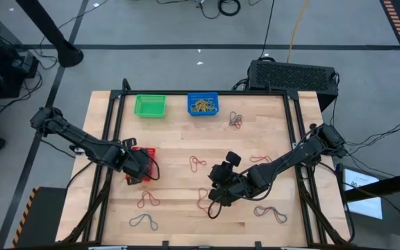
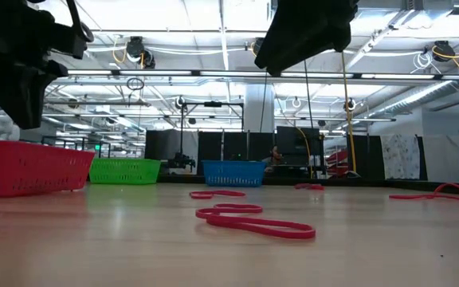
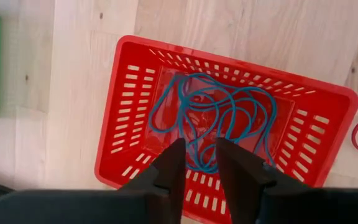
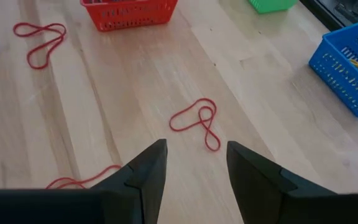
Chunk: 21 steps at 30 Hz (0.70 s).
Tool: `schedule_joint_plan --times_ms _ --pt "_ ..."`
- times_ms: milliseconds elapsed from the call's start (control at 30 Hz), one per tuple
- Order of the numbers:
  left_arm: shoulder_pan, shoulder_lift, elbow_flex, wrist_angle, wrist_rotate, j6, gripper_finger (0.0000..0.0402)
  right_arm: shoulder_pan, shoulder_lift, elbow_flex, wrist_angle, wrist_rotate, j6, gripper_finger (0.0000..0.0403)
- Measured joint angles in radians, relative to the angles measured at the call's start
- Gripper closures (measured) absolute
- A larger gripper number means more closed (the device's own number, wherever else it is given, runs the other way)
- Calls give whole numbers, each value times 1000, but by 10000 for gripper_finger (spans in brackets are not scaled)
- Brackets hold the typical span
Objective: Sort rubber bands into baskets
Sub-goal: Put the blue rubber band into the red bin
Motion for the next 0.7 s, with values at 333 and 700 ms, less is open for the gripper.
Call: schedule_joint_plan --times_ms 333,700 --pt "0 0 58 -9 56 44 288 0 0 0 -1 0 0 243" --pt "-121 7 95 477 389 173 288 0 0 0 0 -1 0 243"
